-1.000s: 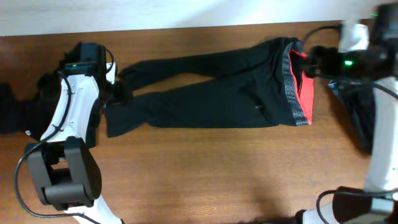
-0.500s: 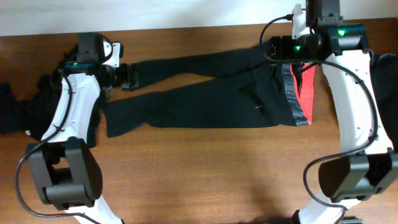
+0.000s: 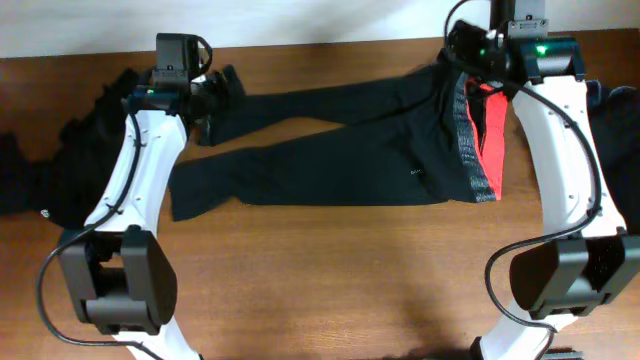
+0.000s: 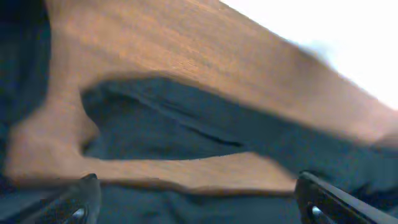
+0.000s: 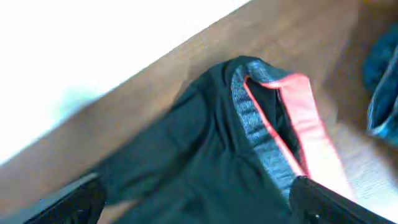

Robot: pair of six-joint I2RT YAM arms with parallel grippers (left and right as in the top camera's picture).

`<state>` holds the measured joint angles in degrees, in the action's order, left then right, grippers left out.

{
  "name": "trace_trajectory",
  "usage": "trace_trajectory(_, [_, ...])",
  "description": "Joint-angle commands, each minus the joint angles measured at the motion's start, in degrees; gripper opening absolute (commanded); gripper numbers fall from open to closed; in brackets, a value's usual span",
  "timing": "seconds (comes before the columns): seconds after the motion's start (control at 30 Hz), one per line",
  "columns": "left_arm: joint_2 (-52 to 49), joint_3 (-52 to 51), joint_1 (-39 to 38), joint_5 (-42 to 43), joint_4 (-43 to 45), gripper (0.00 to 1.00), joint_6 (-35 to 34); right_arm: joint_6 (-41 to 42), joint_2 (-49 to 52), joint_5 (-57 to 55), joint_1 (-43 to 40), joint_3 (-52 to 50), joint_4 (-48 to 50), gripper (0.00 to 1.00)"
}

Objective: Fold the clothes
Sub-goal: 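Grasp the waistband with the right gripper and leg ends with the left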

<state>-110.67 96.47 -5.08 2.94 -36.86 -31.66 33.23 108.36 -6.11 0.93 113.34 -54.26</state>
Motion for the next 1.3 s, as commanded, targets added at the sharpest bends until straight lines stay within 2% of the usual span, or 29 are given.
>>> trace_trajectory(0.0, [0.9, 0.9, -0.2, 5.2, 0.0, 0.99, -18.4, 12.9, 0.9, -1.6, 0.6, 0.1, 0.2, 0.99])
trace_trajectory(0.13, [0.9, 0.9, -0.2, 5.6, -5.2, 0.99, -18.4, 12.2, 0.9, 3.0, 0.6, 0.1, -2.7, 0.99])
trace_trajectory(0.23, [0.9, 0.9, -0.2, 6.2, -5.4, 0.99, -18.4, 9.3, 0.9, 2.6, 0.6, 0.1, -6.5, 0.99])
trace_trajectory(0.27, [0.9, 0.9, -0.2, 6.0, -5.2, 0.95, -18.5, 9.2, 1.2, 2.7, 0.6, 0.1, -6.1, 0.99])
trace_trajectory(0.3, [0.9, 0.9, -0.2, 5.7, -5.2, 0.84, -19.3, 9.2, 1.4, 2.7, 0.6, 0.1, -5.5, 0.99])
trace_trajectory(0.33, [0.9, 0.9, -0.2, 5.0, -5.4, 0.78, -21.3, 9.4, 1.6, 2.7, 0.6, 0.1, -4.9, 0.93])
trace_trajectory(0.37, [0.9, 0.9, -0.2, 3.9, -6.0, 0.76, -24.8, 11.4, 1.7, 2.5, 0.6, 0.1, -4.4, 0.89])
trace_trajectory(0.47, [0.9, 0.9, -0.1, 0.0, -6.9, 0.82, -37.7, 22.2, 1.7, -0.3, 0.6, 0.1, -4.4, 0.90])
trace_trajectory(0.53, [0.7, 0.9, -0.1, -3.7, -6.4, 0.83, -45.3, 29.2, 1.7, -3.3, 0.6, 0.1, -3.5, 0.90])
trace_trajectory(0.6, [0.5, 0.9, -0.1, -7.2, -4.4, 0.84, -50.2, 33.2, 2.4, -6.0, 0.6, 0.1, -0.9, 0.90])
trace_trajectory(0.77, [-1.8, 0.9, -0.2, -10.9, 5.2, 0.84, -50.6, 33.7, 6.2, -7.7, 0.6, 0.1, 6.8, 0.90])
trace_trajectory(1.03, [-10.8, 0.9, 0.0, -11.9, 13.6, 0.84, -49.0, 33.2, 15.9, -8.7, 0.3, 0.1, 14.7, 0.91])
trace_trajectory(1.27, [-18.2, 0.9, 0.0, -11.9, 14.8, 0.86, -48.4, 33.3, 20.8, -10.7, -1.8, 0.1, 17.8, 0.91])
